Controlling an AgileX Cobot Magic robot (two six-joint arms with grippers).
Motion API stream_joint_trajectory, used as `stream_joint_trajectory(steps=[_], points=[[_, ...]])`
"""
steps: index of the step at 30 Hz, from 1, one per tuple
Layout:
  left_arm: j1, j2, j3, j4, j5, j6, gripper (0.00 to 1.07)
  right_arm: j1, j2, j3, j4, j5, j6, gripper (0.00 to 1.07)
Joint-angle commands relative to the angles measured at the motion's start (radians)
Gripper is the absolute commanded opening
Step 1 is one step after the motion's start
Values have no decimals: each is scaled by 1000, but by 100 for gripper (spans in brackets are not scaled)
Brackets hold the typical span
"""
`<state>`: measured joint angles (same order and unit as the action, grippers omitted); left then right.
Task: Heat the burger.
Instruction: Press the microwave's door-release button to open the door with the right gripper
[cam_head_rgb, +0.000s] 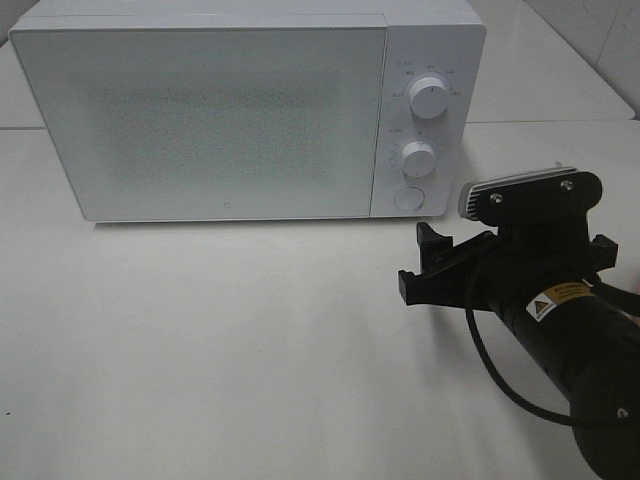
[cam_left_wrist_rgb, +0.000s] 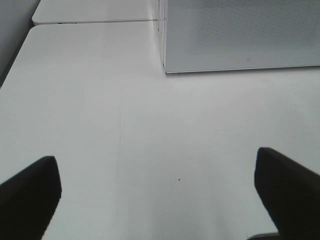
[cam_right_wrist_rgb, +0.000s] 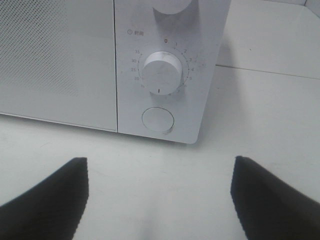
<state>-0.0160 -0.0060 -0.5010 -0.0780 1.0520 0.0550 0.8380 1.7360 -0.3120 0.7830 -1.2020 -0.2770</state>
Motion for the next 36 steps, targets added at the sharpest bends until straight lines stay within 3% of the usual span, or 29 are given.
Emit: stream_joint_trajectory(steps=[1, 10, 18, 20, 26, 28, 29, 31, 34, 36], points=[[-5, -25, 4, -3, -14, -3, 100, 4, -2, -6, -2, -68, -4, 76], [-5, -25, 4, -3, -14, -3, 100, 4, -2, -6, -2, -68, 240, 73], [-5, -25, 4, -3, -14, -3, 100, 4, -2, -6, -1, -66, 711, 64], [-5, -25, 4, -3, -14, -3, 100, 4, -2, -6, 0, -43, 971, 58], [-5, -25, 4, -3, -14, -3, 100, 4, -2, -6, 5, -13, 1204, 47], [-5, -25, 4, -3, -14, -3, 100, 4, -2, -6, 5, -8, 1333, 38], [-5, -25, 4, -3, -14, -3, 100, 4, -2, -6, 5, -8, 1333, 38], [-5, -25, 4, -3, -14, -3, 100, 4, -2, -6, 5, -8, 1460, 21], [-5, -25, 4, -3, -14, -3, 100, 4, -2, -6, 5, -4, 1485, 17], [-5, -25, 4, -3, -14, -3, 100, 4, -2, -6, 5, 47, 1575, 3]])
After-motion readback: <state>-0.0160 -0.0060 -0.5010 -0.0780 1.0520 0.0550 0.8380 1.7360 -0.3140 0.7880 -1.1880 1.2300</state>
